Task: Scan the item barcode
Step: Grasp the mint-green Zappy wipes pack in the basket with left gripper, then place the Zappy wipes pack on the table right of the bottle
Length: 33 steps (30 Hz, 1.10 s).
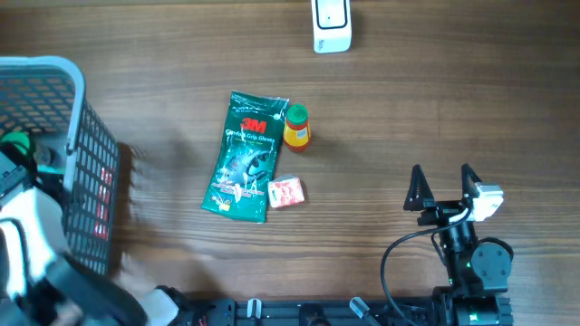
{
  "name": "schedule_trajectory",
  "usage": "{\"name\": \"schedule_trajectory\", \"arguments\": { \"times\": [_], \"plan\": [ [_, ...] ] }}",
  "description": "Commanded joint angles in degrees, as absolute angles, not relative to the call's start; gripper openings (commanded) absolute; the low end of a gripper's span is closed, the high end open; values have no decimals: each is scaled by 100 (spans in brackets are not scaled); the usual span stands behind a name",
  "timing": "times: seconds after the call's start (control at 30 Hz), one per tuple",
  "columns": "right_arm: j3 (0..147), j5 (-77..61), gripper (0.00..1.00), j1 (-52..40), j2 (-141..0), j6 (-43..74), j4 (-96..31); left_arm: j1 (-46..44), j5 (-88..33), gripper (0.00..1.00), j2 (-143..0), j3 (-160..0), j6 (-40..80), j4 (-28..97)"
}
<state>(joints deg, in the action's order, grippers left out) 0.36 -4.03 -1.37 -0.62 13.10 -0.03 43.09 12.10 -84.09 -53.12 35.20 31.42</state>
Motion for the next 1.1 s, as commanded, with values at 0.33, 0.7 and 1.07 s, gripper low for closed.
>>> {"name": "schedule_trajectory", "arguments": {
  "times": [0.33,0.7,1.07],
  "plan": [
    [30,-425,100,-152,-27,1205,12,4060,-1892,4,-3769,-5336,3190,1870],
    [30,-425,100,-154,-27,1205,12,233,-5249,4,-4805,-5336,1044,1435],
    [30,-427,100,-152,-27,1205,12,-3107,-3013,4,-8320,-5336,1848,-368]
  ]
}}
